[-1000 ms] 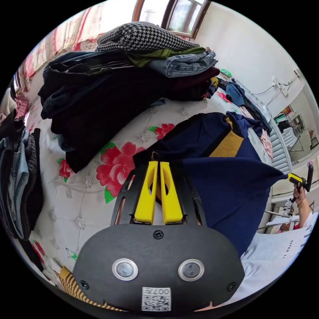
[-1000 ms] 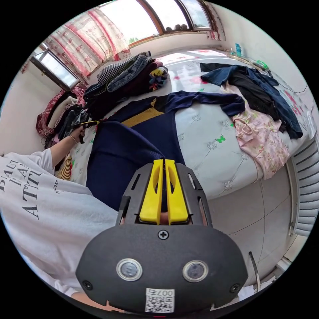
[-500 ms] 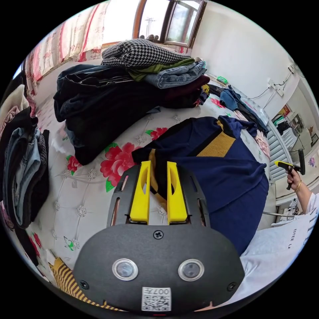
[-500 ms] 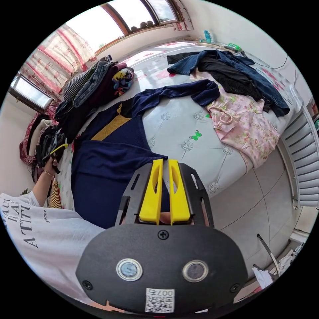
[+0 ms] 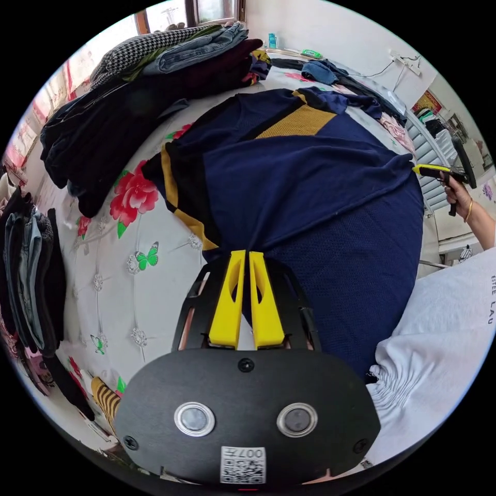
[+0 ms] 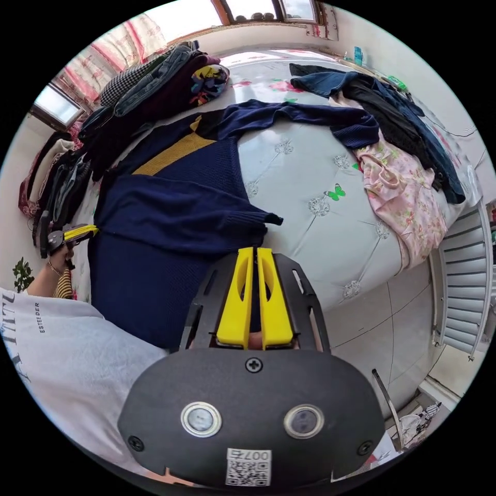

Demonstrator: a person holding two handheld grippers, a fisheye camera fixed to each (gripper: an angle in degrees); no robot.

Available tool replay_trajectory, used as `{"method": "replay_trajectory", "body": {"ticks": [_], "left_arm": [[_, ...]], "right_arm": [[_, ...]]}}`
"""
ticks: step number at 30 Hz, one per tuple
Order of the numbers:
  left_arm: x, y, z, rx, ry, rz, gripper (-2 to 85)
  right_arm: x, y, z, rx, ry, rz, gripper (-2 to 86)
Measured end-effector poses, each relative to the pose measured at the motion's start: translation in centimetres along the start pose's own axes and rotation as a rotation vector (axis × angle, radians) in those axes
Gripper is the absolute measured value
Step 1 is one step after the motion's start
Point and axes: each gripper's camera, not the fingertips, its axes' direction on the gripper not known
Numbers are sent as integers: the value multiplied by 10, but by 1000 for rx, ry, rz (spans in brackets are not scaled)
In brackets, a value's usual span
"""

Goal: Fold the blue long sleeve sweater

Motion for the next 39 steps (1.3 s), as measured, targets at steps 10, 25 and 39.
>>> {"method": "replay_trajectory", "body": {"ticks": [10,25,39], "left_arm": [[-55,51,-39,104,255,-213,49],[-182,-93,-10,208,232,-521,113],[-100,-59,-47,379,65,-201,-7]], "right_arm": [[29,52,-2,-134,18,40,13],[-118,-275,67,51,-102,-581,61],[-114,-168,86,-48,-111,-1081,7]]}}
